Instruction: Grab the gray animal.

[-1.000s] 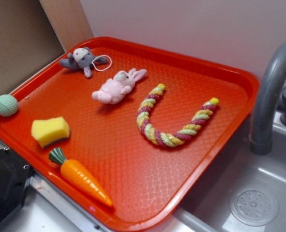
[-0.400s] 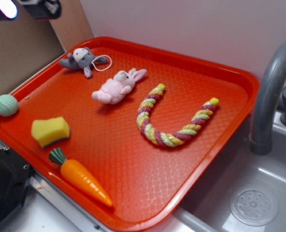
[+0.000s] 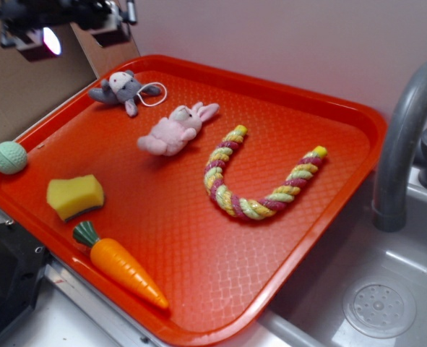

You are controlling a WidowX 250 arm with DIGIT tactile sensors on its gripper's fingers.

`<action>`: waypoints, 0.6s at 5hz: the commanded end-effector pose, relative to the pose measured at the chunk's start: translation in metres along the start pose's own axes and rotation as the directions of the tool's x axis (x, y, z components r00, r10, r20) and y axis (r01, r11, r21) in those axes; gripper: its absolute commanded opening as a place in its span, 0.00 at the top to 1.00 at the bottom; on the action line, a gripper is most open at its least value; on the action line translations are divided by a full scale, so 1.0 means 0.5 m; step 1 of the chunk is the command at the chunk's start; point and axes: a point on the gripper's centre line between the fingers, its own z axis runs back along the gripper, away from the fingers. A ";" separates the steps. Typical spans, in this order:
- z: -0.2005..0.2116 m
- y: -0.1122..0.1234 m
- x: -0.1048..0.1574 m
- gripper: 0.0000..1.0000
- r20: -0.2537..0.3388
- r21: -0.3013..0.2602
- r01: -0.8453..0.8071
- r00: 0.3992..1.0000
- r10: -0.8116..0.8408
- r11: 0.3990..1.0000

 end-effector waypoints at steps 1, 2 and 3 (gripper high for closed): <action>-0.089 -0.010 0.058 0.00 0.075 0.011 -0.139 0.988 0.138 0.990; -0.136 0.029 0.087 0.00 0.074 0.028 -0.181 0.981 0.179 0.983; -0.170 0.058 0.111 0.00 0.097 0.023 -0.194 0.977 0.191 0.981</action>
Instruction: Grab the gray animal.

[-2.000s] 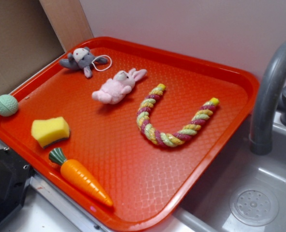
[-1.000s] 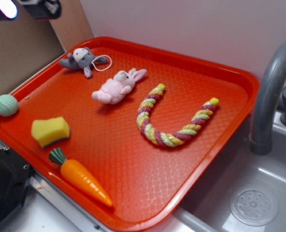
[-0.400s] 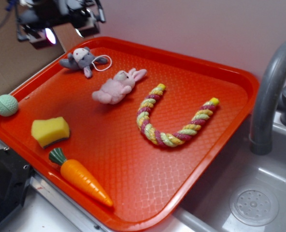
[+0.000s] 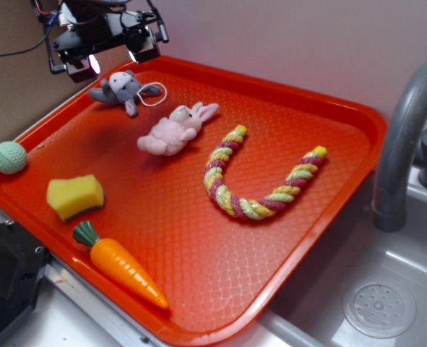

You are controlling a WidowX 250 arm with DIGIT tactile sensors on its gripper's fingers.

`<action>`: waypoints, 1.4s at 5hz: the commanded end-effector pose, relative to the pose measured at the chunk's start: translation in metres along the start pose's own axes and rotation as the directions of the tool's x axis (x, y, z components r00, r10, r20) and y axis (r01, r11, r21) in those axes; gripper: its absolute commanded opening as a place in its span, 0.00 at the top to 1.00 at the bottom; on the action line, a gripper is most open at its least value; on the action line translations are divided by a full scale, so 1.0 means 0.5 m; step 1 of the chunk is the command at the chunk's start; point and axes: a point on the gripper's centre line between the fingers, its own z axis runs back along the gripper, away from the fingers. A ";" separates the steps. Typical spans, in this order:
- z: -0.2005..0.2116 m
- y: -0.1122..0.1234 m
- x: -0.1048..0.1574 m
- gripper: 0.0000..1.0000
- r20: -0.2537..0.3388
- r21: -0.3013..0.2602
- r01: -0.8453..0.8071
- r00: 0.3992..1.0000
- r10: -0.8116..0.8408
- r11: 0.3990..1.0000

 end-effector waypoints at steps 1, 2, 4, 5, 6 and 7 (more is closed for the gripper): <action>-0.070 0.050 0.067 0.00 -0.011 -0.049 -0.065 0.998 0.064 0.997; -0.118 0.025 0.055 0.00 -0.100 -0.118 -0.039 0.995 0.028 0.992; -0.097 0.009 0.003 1.00 -0.189 -0.146 0.073 0.977 -0.100 0.987; 0.010 0.004 -0.002 1.00 -0.166 -0.192 0.299 0.929 -0.332 0.935; 0.137 -0.016 -0.010 1.00 -0.158 -0.268 0.514 0.811 -0.564 0.815; 0.238 -0.055 -0.027 1.00 -0.123 -0.317 0.696 0.643 -0.756 0.644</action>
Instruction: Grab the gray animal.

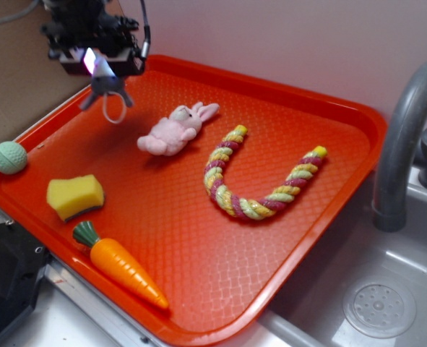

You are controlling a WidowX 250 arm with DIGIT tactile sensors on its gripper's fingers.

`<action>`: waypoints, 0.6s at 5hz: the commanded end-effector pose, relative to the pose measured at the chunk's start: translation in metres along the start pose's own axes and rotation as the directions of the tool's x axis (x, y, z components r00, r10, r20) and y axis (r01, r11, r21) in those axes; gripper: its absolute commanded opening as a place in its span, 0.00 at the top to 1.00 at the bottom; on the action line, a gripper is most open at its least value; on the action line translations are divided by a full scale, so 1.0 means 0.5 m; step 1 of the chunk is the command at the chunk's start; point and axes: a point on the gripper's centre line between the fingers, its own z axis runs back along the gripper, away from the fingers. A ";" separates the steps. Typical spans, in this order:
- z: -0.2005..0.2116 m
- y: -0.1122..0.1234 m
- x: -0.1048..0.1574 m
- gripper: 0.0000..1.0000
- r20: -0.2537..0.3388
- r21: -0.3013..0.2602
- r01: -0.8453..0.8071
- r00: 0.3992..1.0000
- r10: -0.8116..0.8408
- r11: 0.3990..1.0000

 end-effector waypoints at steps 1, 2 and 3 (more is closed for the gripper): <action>0.168 -0.081 -0.005 1.00 -0.018 -0.073 0.414 0.909 -0.416 0.907; 0.223 -0.123 -0.020 1.00 0.034 -0.097 0.514 0.857 -0.514 0.852; 0.243 -0.124 -0.031 1.00 0.093 -0.108 0.531 0.847 -0.523 0.840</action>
